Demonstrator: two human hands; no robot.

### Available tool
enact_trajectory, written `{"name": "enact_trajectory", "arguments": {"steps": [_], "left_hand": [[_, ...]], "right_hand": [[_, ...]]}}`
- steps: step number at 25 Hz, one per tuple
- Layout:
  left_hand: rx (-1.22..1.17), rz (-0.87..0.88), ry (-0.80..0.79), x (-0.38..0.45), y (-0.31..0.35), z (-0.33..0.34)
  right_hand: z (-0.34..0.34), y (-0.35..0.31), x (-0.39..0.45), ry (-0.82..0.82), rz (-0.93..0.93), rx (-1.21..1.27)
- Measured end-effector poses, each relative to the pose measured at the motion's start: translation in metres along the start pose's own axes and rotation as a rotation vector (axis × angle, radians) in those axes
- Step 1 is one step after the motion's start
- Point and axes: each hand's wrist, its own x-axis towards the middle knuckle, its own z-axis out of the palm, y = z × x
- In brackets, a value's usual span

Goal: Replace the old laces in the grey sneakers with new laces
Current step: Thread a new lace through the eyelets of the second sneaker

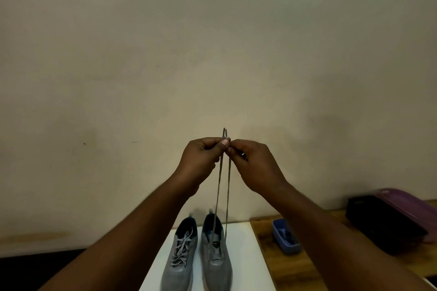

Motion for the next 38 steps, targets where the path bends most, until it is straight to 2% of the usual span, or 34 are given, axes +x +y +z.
{"name": "enact_trajectory", "arguments": {"steps": [4, 12, 21, 24, 27, 30, 34, 38], "left_hand": [[-0.012, -0.009, -0.017, 0.001, -0.003, -0.002], [-0.138, -0.154, -0.078, 0.002, -0.005, -0.007], [-0.119, -0.115, -0.097, 0.008, -0.003, -0.007], [-0.087, -0.074, -0.041, 0.006, -0.004, -0.008], [-0.175, -0.018, 0.088, -0.002, -0.017, -0.020], [-0.256, -0.062, 0.182, -0.028, -0.066, -0.042], [0.134, -0.146, 0.277, -0.076, -0.157, -0.061], [0.311, -0.241, 0.221, -0.097, -0.237, -0.053]], "right_hand": [[0.001, -0.001, 0.000, 0.013, -0.023, -0.025], [0.003, 0.000, 0.003, 0.021, -0.009, -0.001], [-0.001, -0.001, 0.008, 0.024, 0.000, 0.002], [-0.006, 0.000, 0.008, 0.040, 0.028, 0.030], [-0.008, 0.021, -0.003, 0.060, 0.122, 0.073], [0.005, 0.078, -0.036, 0.002, 0.310, 0.081], [0.045, 0.155, -0.103, -0.132, 0.583, -0.041], [0.123, 0.204, -0.169, -0.426, 0.797, -0.109]]}}
